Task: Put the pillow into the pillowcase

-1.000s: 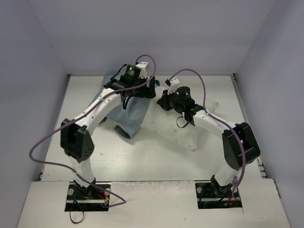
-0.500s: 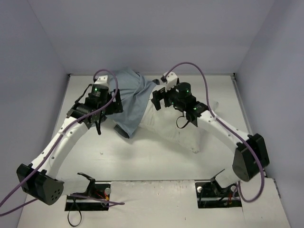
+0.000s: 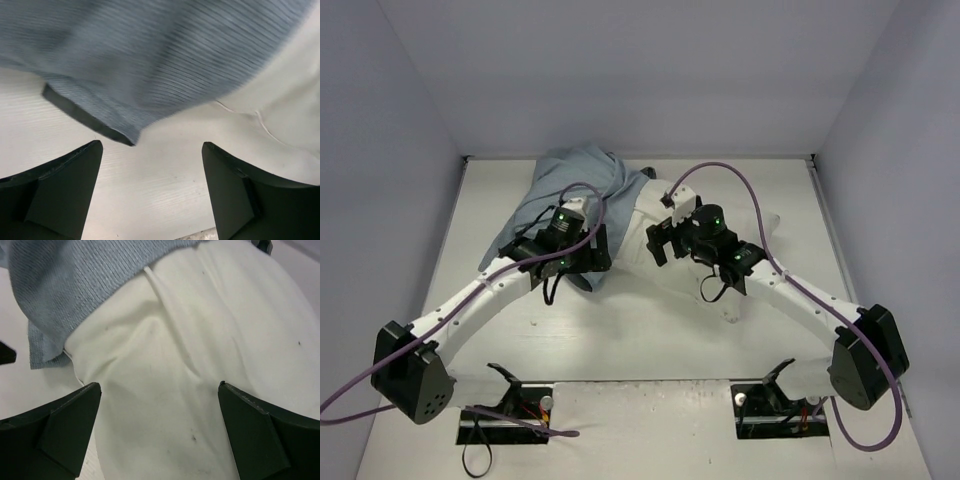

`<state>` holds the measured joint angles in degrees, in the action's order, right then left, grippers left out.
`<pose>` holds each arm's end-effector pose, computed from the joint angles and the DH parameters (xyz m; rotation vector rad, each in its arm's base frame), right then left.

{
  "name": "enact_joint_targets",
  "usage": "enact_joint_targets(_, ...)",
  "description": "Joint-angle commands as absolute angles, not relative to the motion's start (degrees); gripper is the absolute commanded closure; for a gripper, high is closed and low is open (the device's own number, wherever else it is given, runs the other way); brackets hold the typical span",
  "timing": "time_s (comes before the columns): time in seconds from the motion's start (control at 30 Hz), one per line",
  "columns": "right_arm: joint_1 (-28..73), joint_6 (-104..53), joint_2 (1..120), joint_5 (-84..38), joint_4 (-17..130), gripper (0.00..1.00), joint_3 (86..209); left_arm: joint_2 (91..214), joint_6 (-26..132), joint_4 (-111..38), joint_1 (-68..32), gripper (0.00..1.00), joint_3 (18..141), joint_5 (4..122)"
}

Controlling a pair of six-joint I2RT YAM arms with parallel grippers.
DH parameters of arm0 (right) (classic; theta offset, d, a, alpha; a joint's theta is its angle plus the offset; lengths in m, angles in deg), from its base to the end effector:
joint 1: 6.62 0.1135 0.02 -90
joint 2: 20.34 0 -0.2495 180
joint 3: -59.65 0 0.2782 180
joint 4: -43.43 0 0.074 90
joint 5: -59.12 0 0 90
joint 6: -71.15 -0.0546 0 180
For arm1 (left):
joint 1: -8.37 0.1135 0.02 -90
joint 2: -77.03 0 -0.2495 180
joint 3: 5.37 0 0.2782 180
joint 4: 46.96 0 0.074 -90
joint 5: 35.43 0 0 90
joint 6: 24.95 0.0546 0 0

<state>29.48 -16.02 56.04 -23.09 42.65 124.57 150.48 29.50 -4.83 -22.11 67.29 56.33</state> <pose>0.2863 0.2180 0.2770 -0.6895 1.6486 0.5398 0.2760 -0.1644 0.2613 -0.0901 2.3992 -0.6008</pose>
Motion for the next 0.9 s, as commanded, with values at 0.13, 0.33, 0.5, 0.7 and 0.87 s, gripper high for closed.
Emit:
enact_joint_targets(0.13, 29.9, -20.3, 53.1, -28.0, 39.5, 0.0, 124.0, 151.7, 25.5, -9.5, -27.1, 0.23, 63.5, 51.2)
enact_joint_targets(0.33, 29.9, -21.2, 53.4, -28.1, 39.6, 0.0, 123.3, 148.6, 16.1, -15.7, -28.5, 0.23, 54.2, 45.7)
enact_joint_targets(0.5, 29.9, -21.1, 54.7, -27.1, 39.5, 0.0, 123.9, 153.8, 17.6, -23.9, -29.2, 0.23, 52.6, 43.9)
enact_joint_targets(0.7, 29.9, -19.5, 56.7, -25.3, 39.4, 0.0, 124.4, 160.1, 20.4, -30.5, -29.2, 0.23, 53.7, 39.6)
enact_joint_targets(0.87, 29.9, -19.4, 58.1, -23.9, 39.2, 0.0, 124.1, 163.4, 20.1, -32.6, -29.2, 0.23, 54.4, 35.1)
